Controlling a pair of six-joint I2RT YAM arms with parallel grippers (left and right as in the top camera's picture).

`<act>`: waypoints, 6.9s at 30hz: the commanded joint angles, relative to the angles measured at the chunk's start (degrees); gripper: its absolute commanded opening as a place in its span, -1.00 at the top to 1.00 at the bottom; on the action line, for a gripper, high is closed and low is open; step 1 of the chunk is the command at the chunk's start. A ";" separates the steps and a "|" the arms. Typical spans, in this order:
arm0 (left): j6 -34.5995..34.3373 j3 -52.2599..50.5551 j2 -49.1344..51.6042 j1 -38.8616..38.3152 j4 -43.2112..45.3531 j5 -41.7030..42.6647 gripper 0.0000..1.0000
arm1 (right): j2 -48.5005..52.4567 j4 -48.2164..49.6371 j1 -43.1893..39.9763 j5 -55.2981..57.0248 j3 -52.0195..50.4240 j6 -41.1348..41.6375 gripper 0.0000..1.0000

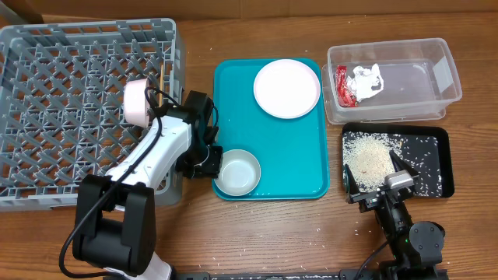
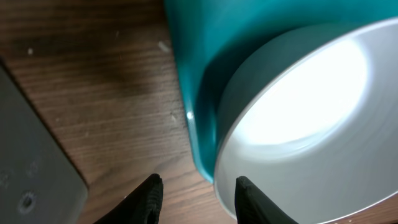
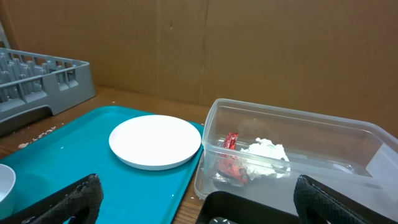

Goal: Sort waste into correct bins and load items into the dishwasher
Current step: 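Reach left gripper to the small white bowl and grasp its rim, then lift the bowl with left gripper and set it in the rack, then reach left gripper to the large white plate and grasp its rim, then lift the large plate with left gripper and stand it in the rack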

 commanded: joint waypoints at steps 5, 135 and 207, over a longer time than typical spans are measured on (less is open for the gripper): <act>1.42 -2.16 -1.49 -1.90 4.28 1.38 0.27 | -0.68 0.22 -0.07 0.55 -0.61 -0.22 -0.99; -12.22 33.16 -3.89 10.05 -2.16 -13.77 -0.25 | -0.68 0.20 -0.07 0.55 -0.61 -0.22 -0.99; -12.02 45.77 -4.00 15.32 -22.62 -76.89 0.92 | -0.68 0.22 -0.07 0.55 -0.61 -0.22 -1.00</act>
